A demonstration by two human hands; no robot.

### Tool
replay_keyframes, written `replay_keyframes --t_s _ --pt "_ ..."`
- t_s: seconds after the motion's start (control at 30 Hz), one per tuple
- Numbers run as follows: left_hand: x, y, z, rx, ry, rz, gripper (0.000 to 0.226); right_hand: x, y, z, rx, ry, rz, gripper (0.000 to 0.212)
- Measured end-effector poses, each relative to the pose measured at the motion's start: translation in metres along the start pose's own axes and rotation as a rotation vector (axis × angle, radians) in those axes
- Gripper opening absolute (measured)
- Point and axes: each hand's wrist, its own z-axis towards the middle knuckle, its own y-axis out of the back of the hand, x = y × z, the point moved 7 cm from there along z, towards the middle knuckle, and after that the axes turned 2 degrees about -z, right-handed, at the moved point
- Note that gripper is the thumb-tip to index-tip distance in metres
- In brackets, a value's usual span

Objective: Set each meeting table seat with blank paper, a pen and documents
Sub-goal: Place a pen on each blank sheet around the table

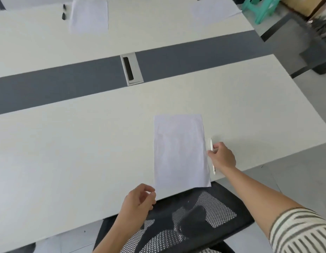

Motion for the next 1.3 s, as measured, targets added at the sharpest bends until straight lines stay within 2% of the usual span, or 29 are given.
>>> replay_keyframes --t_s 0.13,0.3,0.5,0.57,0.67,0.73,0.83,1.0,1.07,1.1,1.17,1.3 --pt "0.009 -0.001 0.000 0.010 0.031 -0.009 0.007 0.000 0.000 0.003 0.000 0.024 -0.037 0.035" --pt "-0.012 -0.009 0.001 0.028 -0.031 0.023 0.007 -0.001 0.012 -0.006 0.092 0.031 0.041 0.037" --pt "-0.063 -0.044 -0.006 0.126 -0.172 0.086 0.008 -0.029 0.086 -0.060 0.094 0.030 0.533 0.012" --pt "-0.083 -0.062 -0.011 0.172 -0.209 0.107 0.009 -0.058 0.119 -0.091 0.056 0.011 0.649 0.007" --pt "-0.112 -0.098 -0.018 0.224 -0.246 0.142 0.027 -0.115 0.164 -0.140 -0.035 -0.035 0.766 0.007" --pt "-0.128 -0.128 -0.023 0.255 -0.277 0.187 0.024 -0.159 0.184 -0.169 -0.099 -0.076 0.823 0.007" --pt "-0.148 -0.184 -0.028 0.297 -0.322 0.219 0.007 -0.226 0.204 -0.201 -0.177 -0.135 0.889 0.008" --pt "-0.173 -0.303 -0.051 0.359 -0.347 0.228 0.008 -0.337 0.222 -0.227 -0.247 -0.271 0.990 0.010" --pt "-0.178 -0.355 -0.061 0.396 -0.373 0.269 0.022 -0.376 0.230 -0.231 -0.253 -0.300 1.006 0.010" --pt "-0.181 -0.379 -0.066 0.431 -0.380 0.302 0.022 -0.394 0.235 -0.232 -0.260 -0.311 1.010 0.011" --pt "-0.186 -0.423 -0.074 0.501 -0.393 0.379 0.007 -0.427 0.248 -0.234 -0.288 -0.342 1.029 0.011" --pt "-0.211 -0.483 -0.071 0.568 -0.402 0.455 0.012 -0.477 0.277 -0.224 -0.357 -0.377 1.088 0.010"
